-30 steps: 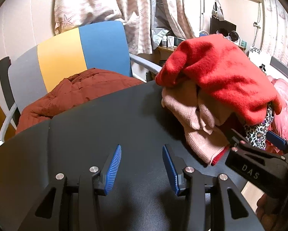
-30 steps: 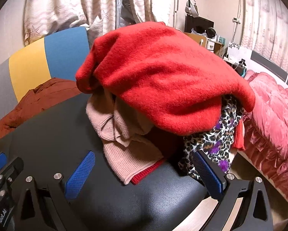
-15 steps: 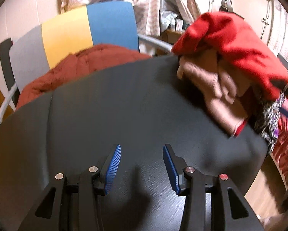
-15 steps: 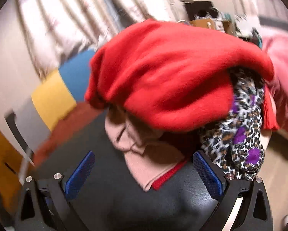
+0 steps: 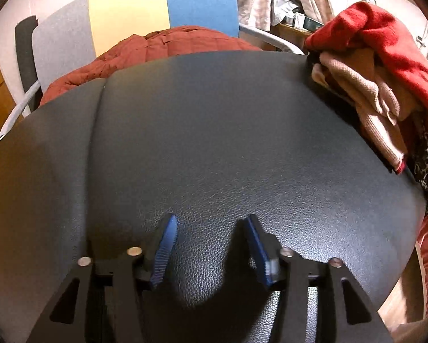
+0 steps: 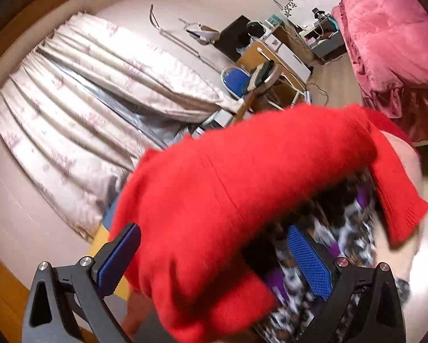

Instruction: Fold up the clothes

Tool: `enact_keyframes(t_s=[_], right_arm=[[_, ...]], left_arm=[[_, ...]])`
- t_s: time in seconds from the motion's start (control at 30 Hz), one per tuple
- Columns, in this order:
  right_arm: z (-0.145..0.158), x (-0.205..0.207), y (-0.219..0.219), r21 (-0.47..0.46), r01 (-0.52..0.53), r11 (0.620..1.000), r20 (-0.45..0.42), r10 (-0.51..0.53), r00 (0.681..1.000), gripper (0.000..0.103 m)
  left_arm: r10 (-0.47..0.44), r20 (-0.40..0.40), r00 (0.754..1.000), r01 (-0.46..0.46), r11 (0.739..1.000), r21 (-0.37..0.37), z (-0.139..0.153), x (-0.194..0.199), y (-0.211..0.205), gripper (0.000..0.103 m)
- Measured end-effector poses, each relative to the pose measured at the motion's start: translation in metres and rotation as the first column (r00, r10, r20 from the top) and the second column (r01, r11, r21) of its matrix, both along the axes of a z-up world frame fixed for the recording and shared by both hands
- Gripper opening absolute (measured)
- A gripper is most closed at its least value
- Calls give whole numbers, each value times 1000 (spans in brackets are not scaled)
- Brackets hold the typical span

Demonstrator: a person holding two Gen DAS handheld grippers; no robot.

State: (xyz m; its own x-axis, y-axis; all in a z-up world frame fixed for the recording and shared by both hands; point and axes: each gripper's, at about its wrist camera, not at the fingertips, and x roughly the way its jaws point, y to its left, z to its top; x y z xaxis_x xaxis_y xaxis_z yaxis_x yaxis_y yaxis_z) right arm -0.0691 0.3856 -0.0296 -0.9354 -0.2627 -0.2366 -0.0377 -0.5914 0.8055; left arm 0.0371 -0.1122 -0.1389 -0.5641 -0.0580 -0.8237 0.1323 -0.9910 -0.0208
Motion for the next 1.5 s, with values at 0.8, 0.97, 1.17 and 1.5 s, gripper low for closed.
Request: enact_keyframes(t_s=[0.8, 0.97, 1.17, 1.5], right_arm=[[31, -5, -312, 49, -789, 613, -196, 780, 594, 103], [-34, 21, -448, -67, -918, 392, 2, 920, 393, 103], [-112, 75, -525, -144, -976, 161, 256, 959, 121, 103], [-103, 124, -413, 12, -999, 50, 248, 967, 52, 103]], left_arm=[[262, -76, 962, -245, 953, 177, 23, 75, -101, 62], [365, -91, 927, -342, 918, 202, 26, 111, -135, 62], [453, -89, 887, -432, 883, 185, 21, 155, -167, 62], [382, -59, 922, -356, 898, 258, 7, 180, -160, 62]])
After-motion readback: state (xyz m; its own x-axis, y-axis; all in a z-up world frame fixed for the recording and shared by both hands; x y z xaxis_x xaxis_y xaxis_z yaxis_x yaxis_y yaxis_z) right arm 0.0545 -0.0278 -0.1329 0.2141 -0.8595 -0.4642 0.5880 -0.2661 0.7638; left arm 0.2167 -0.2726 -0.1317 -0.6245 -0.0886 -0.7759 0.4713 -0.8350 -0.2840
